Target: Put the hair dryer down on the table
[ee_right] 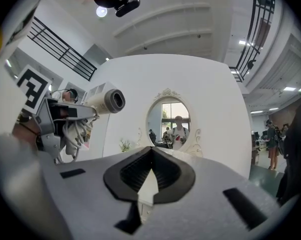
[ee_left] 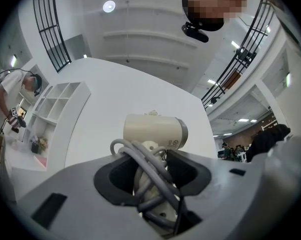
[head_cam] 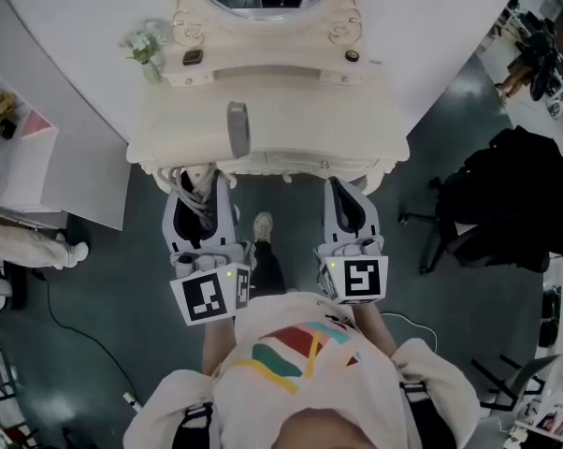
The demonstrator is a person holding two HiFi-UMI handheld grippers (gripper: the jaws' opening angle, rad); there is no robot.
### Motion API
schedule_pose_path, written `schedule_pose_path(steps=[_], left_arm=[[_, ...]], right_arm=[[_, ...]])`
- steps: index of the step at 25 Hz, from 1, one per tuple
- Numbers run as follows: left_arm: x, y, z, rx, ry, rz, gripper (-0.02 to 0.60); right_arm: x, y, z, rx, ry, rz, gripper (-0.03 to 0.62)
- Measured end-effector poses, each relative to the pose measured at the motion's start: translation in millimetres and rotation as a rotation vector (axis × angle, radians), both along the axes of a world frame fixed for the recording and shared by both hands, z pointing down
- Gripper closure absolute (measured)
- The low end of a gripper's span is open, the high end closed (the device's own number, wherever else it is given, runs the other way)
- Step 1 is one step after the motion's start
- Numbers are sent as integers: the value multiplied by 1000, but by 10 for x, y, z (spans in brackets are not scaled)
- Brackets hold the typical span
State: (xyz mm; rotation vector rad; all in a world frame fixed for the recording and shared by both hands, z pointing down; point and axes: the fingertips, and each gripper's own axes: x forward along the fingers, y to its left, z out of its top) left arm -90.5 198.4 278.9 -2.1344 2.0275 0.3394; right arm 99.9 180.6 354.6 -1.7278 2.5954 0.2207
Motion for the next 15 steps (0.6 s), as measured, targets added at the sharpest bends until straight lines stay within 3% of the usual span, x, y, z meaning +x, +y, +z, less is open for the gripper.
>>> schedule_pose_path(steps=[15], left_arm=[[-127,-1350,-94,23,-17,40,407]], right_arm=[[-100,-1320,54,-13,-49,53,594]])
